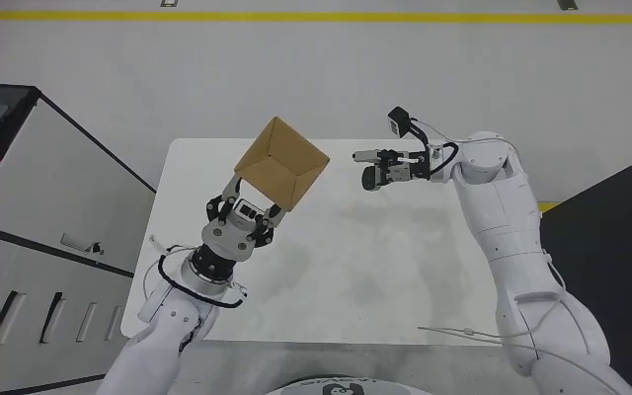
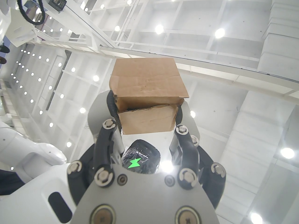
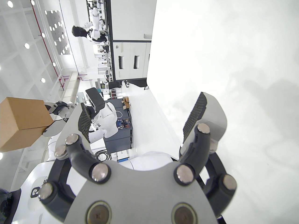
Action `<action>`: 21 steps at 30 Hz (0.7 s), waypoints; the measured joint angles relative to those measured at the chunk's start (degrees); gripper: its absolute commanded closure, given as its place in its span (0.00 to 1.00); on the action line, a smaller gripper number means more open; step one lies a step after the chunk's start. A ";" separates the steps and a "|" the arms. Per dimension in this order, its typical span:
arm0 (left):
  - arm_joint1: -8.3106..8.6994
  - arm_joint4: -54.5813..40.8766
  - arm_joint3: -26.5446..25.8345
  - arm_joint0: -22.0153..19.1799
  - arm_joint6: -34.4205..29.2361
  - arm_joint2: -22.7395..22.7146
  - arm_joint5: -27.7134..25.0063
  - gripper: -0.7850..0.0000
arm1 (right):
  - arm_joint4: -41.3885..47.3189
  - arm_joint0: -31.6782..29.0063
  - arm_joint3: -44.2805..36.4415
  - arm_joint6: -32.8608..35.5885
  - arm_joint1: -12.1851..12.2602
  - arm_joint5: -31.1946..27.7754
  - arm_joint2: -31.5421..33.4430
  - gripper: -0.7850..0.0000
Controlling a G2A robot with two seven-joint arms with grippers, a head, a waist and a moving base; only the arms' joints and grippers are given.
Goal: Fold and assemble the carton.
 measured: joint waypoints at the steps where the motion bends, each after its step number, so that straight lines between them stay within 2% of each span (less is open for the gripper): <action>1: 0.05 1.85 0.54 -0.35 -0.20 -0.36 -0.56 1.00 | 0.00 0.00 0.00 0.00 0.00 0.00 0.00 0.00; 6: 0.36 17.76 3.45 -1.94 -5.73 -2.45 -3.98 1.00 | 0.00 0.00 0.00 0.00 0.00 0.00 0.00 0.00; 12: 0.80 28.14 6.18 -4.55 -15.12 -4.83 -6.37 1.00 | 0.00 0.00 0.00 0.00 0.00 0.00 0.00 0.00; 15: 0.90 30.13 7.46 -5.52 -17.48 -5.80 -6.62 1.00 | 0.00 0.00 0.00 0.00 0.00 0.00 0.00 0.00; 21: 0.87 29.67 6.26 -5.85 -17.41 -6.28 -6.04 1.00 | 0.00 0.00 0.00 0.00 0.00 0.00 0.00 0.00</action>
